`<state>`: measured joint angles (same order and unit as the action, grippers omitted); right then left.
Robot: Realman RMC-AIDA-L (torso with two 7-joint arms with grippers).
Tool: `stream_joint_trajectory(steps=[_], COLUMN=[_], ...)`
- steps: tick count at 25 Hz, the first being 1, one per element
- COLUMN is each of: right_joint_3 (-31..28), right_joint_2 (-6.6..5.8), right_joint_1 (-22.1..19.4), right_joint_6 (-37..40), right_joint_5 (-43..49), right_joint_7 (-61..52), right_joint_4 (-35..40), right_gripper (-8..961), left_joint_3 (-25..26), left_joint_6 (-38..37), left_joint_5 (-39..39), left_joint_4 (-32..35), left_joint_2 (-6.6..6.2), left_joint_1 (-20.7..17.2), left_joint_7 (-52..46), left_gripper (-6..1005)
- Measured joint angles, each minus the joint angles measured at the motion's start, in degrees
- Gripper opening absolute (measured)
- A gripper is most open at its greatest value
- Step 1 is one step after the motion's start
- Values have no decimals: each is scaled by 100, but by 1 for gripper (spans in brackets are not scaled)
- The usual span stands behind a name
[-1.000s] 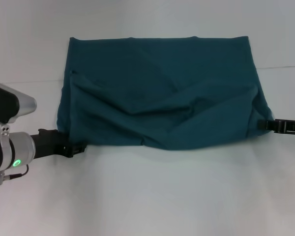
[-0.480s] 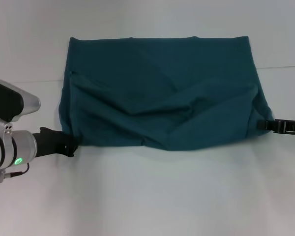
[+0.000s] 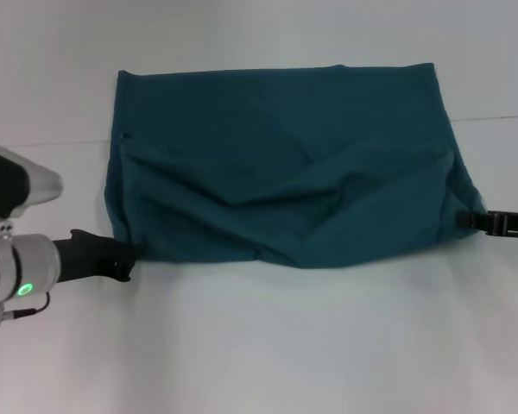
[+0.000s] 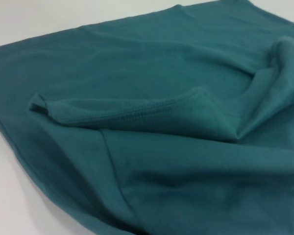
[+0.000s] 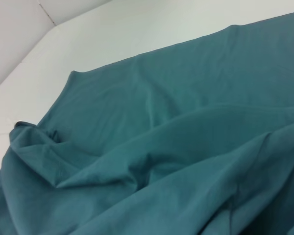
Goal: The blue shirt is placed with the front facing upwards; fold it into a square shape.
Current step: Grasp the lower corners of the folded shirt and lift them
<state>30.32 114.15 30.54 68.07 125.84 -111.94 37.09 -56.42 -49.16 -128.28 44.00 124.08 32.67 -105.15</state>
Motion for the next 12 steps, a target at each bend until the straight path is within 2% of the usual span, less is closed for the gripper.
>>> stream_joint_trajectory(steps=[8,12], right_joint_3=[-45,-86], right_joint_2=[18,48], right_joint_1=[-282,-505], right_joint_6=[254,564], right_joint_5=[-1,0], right_joint_7=[361,470], right_joint_4=[4,215], right_gripper=[35,35], left_joint_3=[72,284], left_joint_6=[-820,-1516], left_joint_5=[151,320], left_joint_4=[779,1108], left_joint_2=[33,36], left_joint_1=[-438,-671], left_joint_7=[-351,-405], left_gripper=[3,3])
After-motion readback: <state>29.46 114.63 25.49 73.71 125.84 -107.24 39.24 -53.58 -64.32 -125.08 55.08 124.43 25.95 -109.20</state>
